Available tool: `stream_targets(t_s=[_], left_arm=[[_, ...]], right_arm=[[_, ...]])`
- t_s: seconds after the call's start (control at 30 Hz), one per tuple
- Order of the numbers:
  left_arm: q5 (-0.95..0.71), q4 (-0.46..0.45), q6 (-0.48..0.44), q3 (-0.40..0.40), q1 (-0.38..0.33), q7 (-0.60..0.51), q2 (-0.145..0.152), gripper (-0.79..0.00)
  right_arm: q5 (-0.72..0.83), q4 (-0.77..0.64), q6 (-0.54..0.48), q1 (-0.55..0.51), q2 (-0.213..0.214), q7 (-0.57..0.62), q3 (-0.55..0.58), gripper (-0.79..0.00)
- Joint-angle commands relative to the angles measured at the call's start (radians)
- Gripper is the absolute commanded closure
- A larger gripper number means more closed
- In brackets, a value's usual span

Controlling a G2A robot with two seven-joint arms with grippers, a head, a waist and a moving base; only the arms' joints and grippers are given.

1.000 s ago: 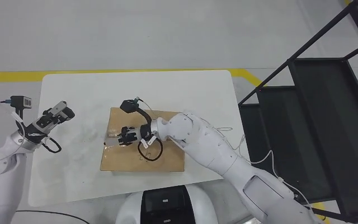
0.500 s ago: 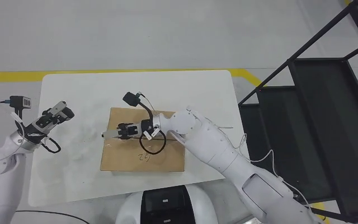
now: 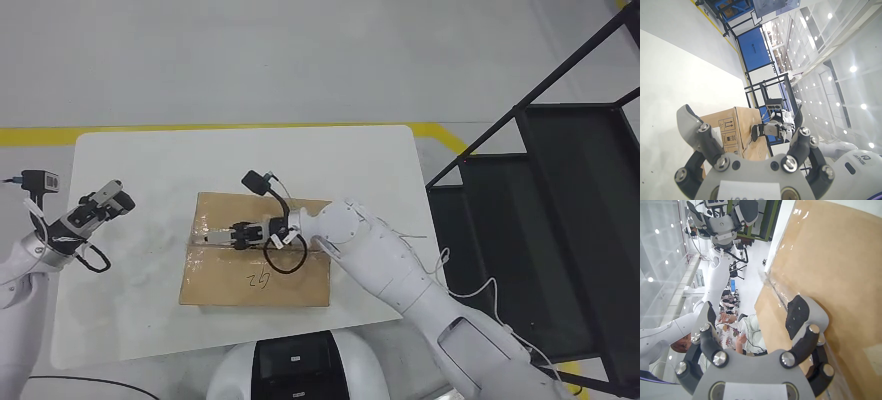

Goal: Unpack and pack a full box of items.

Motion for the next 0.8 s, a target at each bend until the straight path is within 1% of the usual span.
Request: stream_targets(t_s=[0.0,0.13,0.27,0.33,0.5,0.77], left_arm=[[0.000,0.001,0.001,-0.003,0.002,0.001,0.000,-0.785],[-0.001,0.001,0.000,-0.009,0.007,0.006,0.001,-0.785],[-0.006,0.000,-0.006,-0.016,0.016,0.011,0.001,-0.785],[-0.008,-0.001,-0.009,-0.022,0.020,0.012,0.001,-0.785],[-0.016,-0.003,-0.013,-0.042,0.037,0.017,0.003,-0.785],[-0.020,-0.008,-0.013,-0.066,0.057,0.020,0.005,-0.785]], right_arm=[[0.042,-0.017,-0.021,-0.003,-0.001,0.007,0.005,-0.785],[0.083,-0.050,-0.022,0.009,-0.002,0.028,0.013,-0.785],[0.083,-0.046,0.004,0.036,-0.012,0.016,-0.013,-0.785],[0.060,-0.027,0.019,0.060,-0.021,-0.005,-0.038,-0.785],[0.066,0.049,0.041,0.120,-0.056,-0.050,-0.109,-0.785],[0.109,0.206,0.034,0.192,-0.115,-0.092,-0.189,-0.785]])
